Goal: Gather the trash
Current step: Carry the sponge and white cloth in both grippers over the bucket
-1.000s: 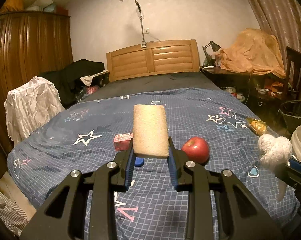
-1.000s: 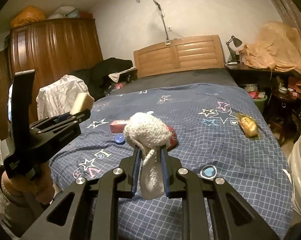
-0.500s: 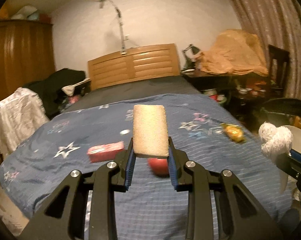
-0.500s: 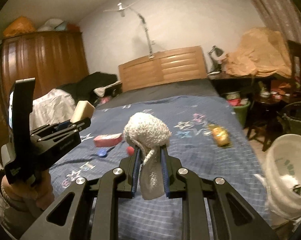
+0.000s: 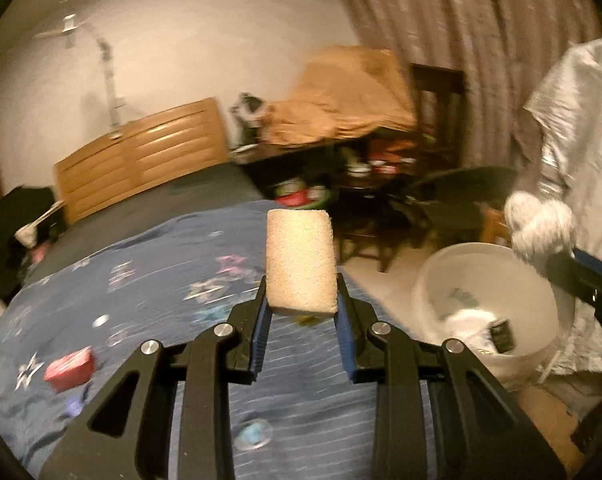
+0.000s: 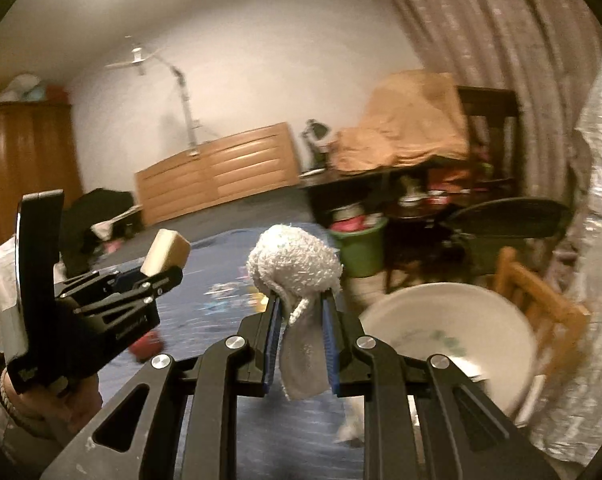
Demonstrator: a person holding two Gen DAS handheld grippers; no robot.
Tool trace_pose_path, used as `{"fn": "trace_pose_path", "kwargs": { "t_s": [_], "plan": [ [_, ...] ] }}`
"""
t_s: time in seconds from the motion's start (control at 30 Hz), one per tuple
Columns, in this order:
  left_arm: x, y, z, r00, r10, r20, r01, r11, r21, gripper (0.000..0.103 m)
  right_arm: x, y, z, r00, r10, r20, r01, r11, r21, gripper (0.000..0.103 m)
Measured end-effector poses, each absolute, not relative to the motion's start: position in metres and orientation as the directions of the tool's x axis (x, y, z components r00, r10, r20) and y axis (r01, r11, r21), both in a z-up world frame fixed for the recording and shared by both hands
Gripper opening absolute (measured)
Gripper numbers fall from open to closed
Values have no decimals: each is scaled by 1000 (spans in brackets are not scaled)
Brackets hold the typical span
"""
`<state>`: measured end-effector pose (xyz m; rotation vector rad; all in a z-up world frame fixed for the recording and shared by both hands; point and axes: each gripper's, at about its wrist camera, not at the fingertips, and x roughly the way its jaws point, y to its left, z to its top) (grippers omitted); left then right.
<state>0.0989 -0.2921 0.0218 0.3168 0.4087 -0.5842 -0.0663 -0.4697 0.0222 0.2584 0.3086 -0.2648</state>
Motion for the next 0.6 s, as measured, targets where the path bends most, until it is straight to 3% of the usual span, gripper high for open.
{"fn": "trace_pose_path", "kwargs": {
  "t_s": [0.3, 0.6],
  "plan": [
    [103, -394, -5, 597, -584, -549, 756, 638, 144, 28, -102, -564, 9, 856, -357, -373, 445, 876, 183, 21],
    [102, -448, -31, 499, -613, -613, 832, 538, 139, 28, -100, -609, -12, 815, -385, -434, 499, 846, 186, 21]
  ]
}}
